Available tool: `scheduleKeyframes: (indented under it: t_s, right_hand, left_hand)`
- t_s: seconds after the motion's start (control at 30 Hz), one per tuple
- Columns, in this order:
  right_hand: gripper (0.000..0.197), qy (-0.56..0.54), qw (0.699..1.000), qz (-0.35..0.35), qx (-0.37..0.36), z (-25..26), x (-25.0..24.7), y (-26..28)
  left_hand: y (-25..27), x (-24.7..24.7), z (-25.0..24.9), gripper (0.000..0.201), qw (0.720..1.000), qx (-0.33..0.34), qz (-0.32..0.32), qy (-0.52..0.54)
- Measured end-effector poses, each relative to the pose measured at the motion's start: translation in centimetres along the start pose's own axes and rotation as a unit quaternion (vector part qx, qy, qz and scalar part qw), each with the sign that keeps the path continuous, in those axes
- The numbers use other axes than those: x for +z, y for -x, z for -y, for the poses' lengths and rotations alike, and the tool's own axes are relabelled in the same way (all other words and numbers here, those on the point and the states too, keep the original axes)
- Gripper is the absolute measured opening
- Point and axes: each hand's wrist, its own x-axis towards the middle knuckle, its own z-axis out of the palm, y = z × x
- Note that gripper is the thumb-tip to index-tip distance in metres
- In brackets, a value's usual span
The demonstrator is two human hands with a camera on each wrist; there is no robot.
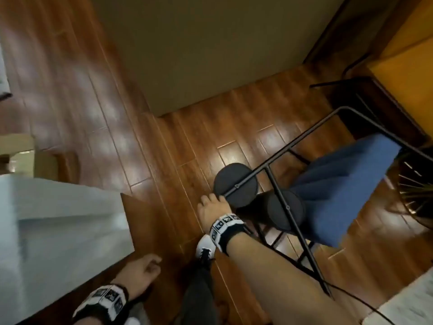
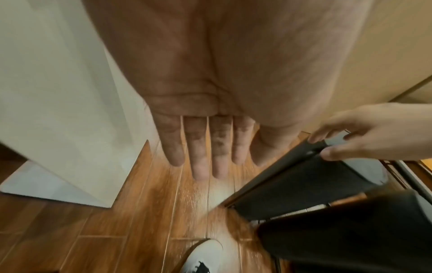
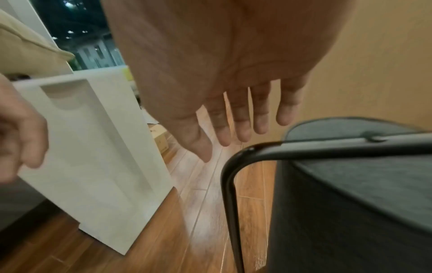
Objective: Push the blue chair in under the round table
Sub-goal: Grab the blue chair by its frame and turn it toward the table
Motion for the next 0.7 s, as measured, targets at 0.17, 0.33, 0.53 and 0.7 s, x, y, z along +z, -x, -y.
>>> scheduleKeyframes:
  t_s: [0.17,0.33,0.53,0.7]
  right_hand:
    - [0.033,0.037,0.997,0.072,0.019,0.3,2.4,-7.9]
    - [0.034,0.164,0.970,0.176,-0.024,0.2,3.9,-10.7]
    - [0.023,0.159,0.970,0.186,-0.005,0.0,3.1,-9.0]
    - [0.029,0.091,0.985,0.131,0.063,-1.1,1.2,-2.9]
  left_hand:
    - [-3.2,-2.2,2.5,0.021,0.997,-0.002,-0.052,0.050]
    - [-5.1,-1.1,5.7,0.022,0.997,-0.019,-0.067,0.044]
    - [-5.5,0.9,6.7,0.015,0.999,-0.037,0.012,0.005]
    - [-5.1,0.8,1.6,0.029,0.998,-0.021,0.049,0.014]
